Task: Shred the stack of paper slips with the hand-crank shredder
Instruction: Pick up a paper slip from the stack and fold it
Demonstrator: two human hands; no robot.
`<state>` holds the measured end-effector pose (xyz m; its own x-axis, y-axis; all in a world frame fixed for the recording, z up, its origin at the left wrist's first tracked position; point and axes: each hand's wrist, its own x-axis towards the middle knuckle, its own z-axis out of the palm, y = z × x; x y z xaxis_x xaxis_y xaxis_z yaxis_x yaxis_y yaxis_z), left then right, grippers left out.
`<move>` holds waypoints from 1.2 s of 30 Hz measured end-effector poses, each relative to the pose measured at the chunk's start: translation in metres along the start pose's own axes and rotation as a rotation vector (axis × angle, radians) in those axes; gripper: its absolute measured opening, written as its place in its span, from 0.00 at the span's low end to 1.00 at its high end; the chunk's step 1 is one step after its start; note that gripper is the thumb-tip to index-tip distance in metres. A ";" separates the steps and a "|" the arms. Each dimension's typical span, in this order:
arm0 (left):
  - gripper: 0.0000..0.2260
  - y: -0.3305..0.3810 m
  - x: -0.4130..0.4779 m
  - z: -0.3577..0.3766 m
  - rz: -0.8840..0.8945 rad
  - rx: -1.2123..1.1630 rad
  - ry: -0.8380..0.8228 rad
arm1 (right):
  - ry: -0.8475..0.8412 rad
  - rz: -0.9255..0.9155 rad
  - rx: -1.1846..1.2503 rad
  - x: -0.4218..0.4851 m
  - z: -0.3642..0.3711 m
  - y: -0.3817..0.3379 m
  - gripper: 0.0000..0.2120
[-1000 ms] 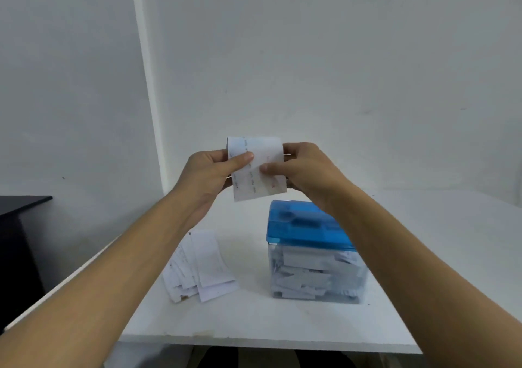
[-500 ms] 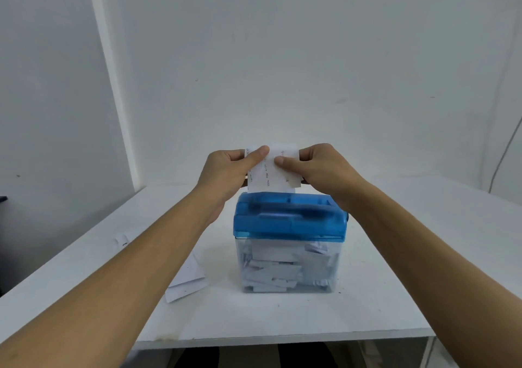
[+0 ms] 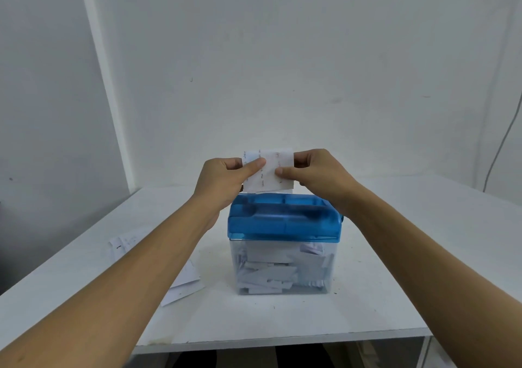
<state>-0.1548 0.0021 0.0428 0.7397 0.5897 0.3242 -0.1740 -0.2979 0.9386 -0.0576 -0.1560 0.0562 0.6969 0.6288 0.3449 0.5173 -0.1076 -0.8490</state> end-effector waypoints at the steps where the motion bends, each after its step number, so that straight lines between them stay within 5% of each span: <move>1: 0.08 -0.001 -0.001 0.000 -0.001 -0.006 0.000 | -0.002 0.002 -0.005 0.000 0.001 0.001 0.12; 10: 0.14 -0.005 -0.009 -0.001 0.016 0.053 -0.021 | -0.018 -0.018 -0.062 -0.002 0.000 0.008 0.03; 15: 0.15 -0.014 -0.016 -0.004 0.072 0.246 -0.144 | 0.024 -0.033 -0.171 -0.009 0.000 0.013 0.11; 22: 0.09 -0.016 -0.012 -0.010 0.130 0.297 -0.099 | 0.139 -0.102 -0.198 -0.011 0.007 0.019 0.11; 36: 0.06 -0.017 -0.019 -0.017 0.098 0.333 -0.215 | 0.049 -0.072 -0.295 -0.015 0.004 0.020 0.13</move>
<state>-0.1767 0.0092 0.0226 0.8553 0.3864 0.3452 -0.0565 -0.5928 0.8034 -0.0594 -0.1643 0.0325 0.6725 0.6060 0.4248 0.6831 -0.2875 -0.6714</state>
